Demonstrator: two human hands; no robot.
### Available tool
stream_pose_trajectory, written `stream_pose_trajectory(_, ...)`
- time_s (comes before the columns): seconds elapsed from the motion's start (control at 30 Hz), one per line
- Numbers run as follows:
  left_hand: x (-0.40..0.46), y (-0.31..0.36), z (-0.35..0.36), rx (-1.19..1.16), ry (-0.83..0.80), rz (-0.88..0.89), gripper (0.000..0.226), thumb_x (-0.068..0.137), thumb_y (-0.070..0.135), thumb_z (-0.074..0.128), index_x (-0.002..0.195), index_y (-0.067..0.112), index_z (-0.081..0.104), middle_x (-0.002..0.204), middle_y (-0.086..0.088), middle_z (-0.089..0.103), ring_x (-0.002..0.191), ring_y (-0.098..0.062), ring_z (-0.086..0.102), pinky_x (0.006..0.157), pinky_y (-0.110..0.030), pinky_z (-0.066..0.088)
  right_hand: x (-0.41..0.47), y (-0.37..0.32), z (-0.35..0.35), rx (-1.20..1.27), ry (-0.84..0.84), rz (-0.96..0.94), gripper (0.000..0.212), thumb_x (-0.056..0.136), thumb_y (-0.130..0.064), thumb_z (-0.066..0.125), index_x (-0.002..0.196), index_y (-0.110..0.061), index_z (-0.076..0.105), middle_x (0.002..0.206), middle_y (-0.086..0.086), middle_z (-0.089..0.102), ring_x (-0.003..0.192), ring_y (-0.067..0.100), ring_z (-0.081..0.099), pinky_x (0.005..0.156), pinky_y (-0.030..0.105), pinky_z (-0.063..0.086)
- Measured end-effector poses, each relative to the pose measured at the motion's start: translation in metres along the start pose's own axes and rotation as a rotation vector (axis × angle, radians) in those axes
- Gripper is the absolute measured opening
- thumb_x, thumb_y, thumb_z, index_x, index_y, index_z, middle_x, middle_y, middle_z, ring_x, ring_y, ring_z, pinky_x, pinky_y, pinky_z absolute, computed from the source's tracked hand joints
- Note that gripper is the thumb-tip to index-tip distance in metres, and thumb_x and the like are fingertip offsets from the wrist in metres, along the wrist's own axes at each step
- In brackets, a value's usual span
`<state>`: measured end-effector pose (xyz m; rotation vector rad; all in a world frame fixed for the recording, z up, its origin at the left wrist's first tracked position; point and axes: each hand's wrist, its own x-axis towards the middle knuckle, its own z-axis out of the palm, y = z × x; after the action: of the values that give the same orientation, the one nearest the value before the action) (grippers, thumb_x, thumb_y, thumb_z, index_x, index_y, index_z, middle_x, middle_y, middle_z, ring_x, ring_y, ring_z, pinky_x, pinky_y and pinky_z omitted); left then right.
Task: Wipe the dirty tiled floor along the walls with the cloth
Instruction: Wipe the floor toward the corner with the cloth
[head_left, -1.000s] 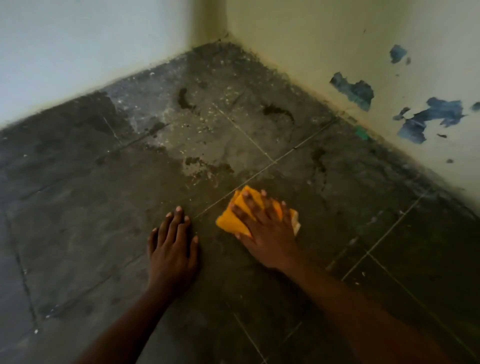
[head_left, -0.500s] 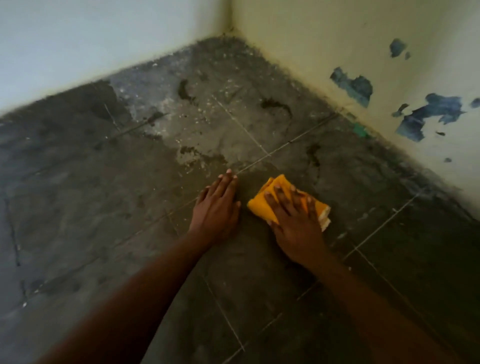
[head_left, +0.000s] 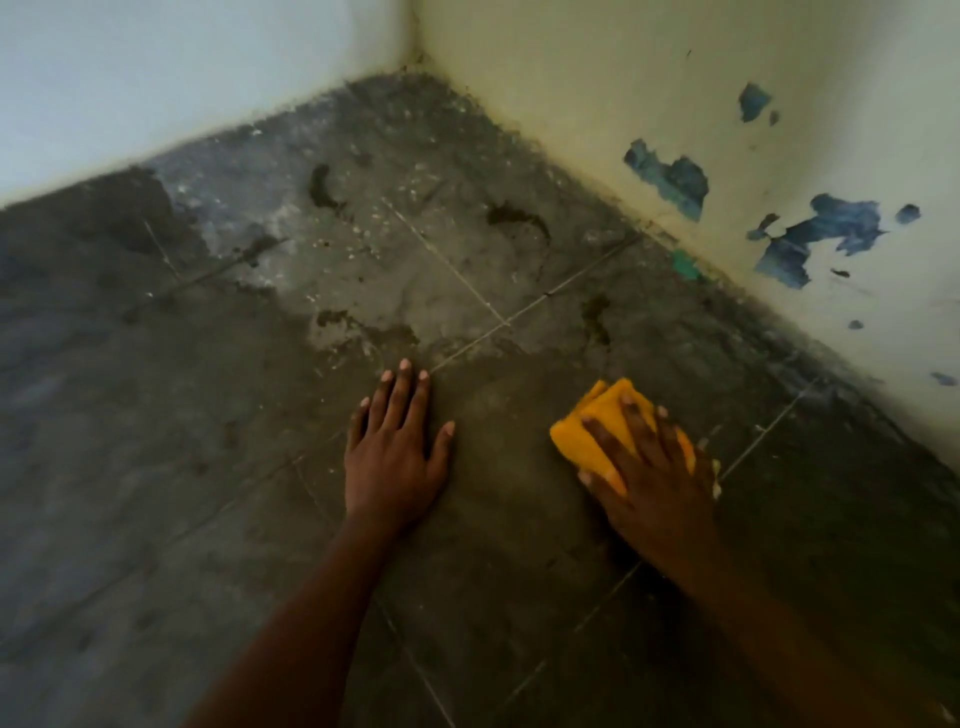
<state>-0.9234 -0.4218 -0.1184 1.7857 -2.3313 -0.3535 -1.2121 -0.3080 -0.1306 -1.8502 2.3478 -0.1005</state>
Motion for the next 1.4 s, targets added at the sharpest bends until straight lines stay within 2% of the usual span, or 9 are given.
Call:
stream_pose_trajectory(0.17,0.001,-0.003,0.0,0.004,0.015,-0.009,0.074,0.104,0.063,0.025,0.168,0.029,0.015,0.177,0.007,0.003,0.163,-0.013,-0.001,0.13,-0.041,0.006,0.03,0.056,-0.007,-0.035,0.061,0.174,0.066,0.094,-0.076,0.021,0.154,-0.049,0.023,0.17,0.008,0.025,0.15,0.046,0.032,0.111,0.073,0.033)
stream_pose_trajectory(0.3,0.003,-0.004,0.009,0.001,0.029,-0.023,0.073,0.103,0.063,0.029,0.168,0.031,0.018,0.177,0.007,0.006,0.163,-0.013,0.002,0.129,-0.042,0.008,0.117,0.054,-0.019,0.147,-0.03,0.458,0.065,0.099,-0.07,0.029,0.159,-0.054,0.011,0.175,0.002,0.001,0.159,0.041,0.007,0.122,0.069,0.011)
stream_pose_trajectory(0.47,0.002,0.003,-0.002,-0.012,0.004,-0.025,0.075,0.102,0.064,0.027,0.168,0.029,0.019,0.177,0.007,0.006,0.163,-0.013,0.001,0.129,-0.042,0.009,0.044,-0.008,-0.012,0.05,-0.033,0.117,0.063,0.095,-0.071,0.024,0.156,-0.062,0.013,0.175,-0.005,0.003,0.159,0.035,0.008,0.12,0.066,0.016)
stream_pose_trajectory(0.57,0.002,0.004,-0.004,-0.015,-0.001,-0.03,0.074,0.103,0.063,0.029,0.167,0.029,0.02,0.177,0.008,0.006,0.163,-0.012,0.002,0.129,-0.042,0.01,0.016,0.022,-0.011,0.047,-0.035,0.124,0.063,0.095,-0.07,0.029,0.155,-0.06,0.013,0.174,-0.001,0.012,0.156,0.039,0.022,0.118,0.068,0.025)
stream_pose_trajectory(0.8,0.005,0.001,0.004,0.004,-0.001,-0.025,0.071,0.104,0.061,0.033,0.167,0.031,0.019,0.177,0.009,0.005,0.163,-0.012,0.0,0.127,-0.038,0.005,0.164,0.076,-0.042,0.214,0.111,0.688,0.068,0.102,-0.057,0.039,0.162,-0.039,0.014,0.174,0.007,0.009,0.158,0.042,0.01,0.119,0.075,0.009)
stream_pose_trajectory(0.9,0.002,-0.002,0.001,-0.003,-0.01,-0.044,0.072,0.104,0.062,0.032,0.167,0.032,0.017,0.177,0.01,0.003,0.163,-0.011,-0.001,0.127,-0.039,0.006,0.161,0.041,-0.034,0.176,0.056,0.544,0.069,0.102,-0.054,0.041,0.163,-0.034,0.018,0.173,0.01,0.009,0.157,0.042,0.011,0.122,0.071,0.01)
stream_pose_trajectory(1.07,0.004,0.007,-0.004,-0.012,-0.024,-0.057,0.072,0.103,0.062,0.031,0.167,0.032,0.017,0.177,0.01,0.003,0.163,-0.012,-0.001,0.128,-0.045,0.012,0.068,0.026,-0.018,0.053,0.04,0.137,0.06,0.098,-0.062,0.036,0.156,-0.051,0.028,0.173,0.003,0.019,0.155,0.041,0.023,0.117,0.07,0.021)
stream_pose_trajectory(1.27,0.006,0.002,-0.001,0.007,-0.043,-0.048,0.074,0.103,0.064,0.031,0.168,0.033,0.014,0.177,0.012,-0.001,0.163,-0.009,-0.005,0.127,-0.04,0.007,0.185,0.067,-0.042,0.163,0.075,0.627,0.064,0.105,-0.054,0.038,0.163,-0.039,0.019,0.175,0.006,0.005,0.159,0.043,0.001,0.122,0.072,0.004)
stream_pose_trajectory(1.4,0.004,0.003,0.0,0.011,-0.041,-0.05,0.074,0.102,0.063,0.032,0.168,0.031,0.017,0.177,0.012,0.0,0.163,-0.01,-0.003,0.126,-0.041,0.011,0.173,-0.001,-0.022,0.117,0.073,0.413,0.069,0.1,-0.058,0.033,0.164,-0.035,0.02,0.174,0.01,0.009,0.158,0.044,0.004,0.122,0.072,0.008)
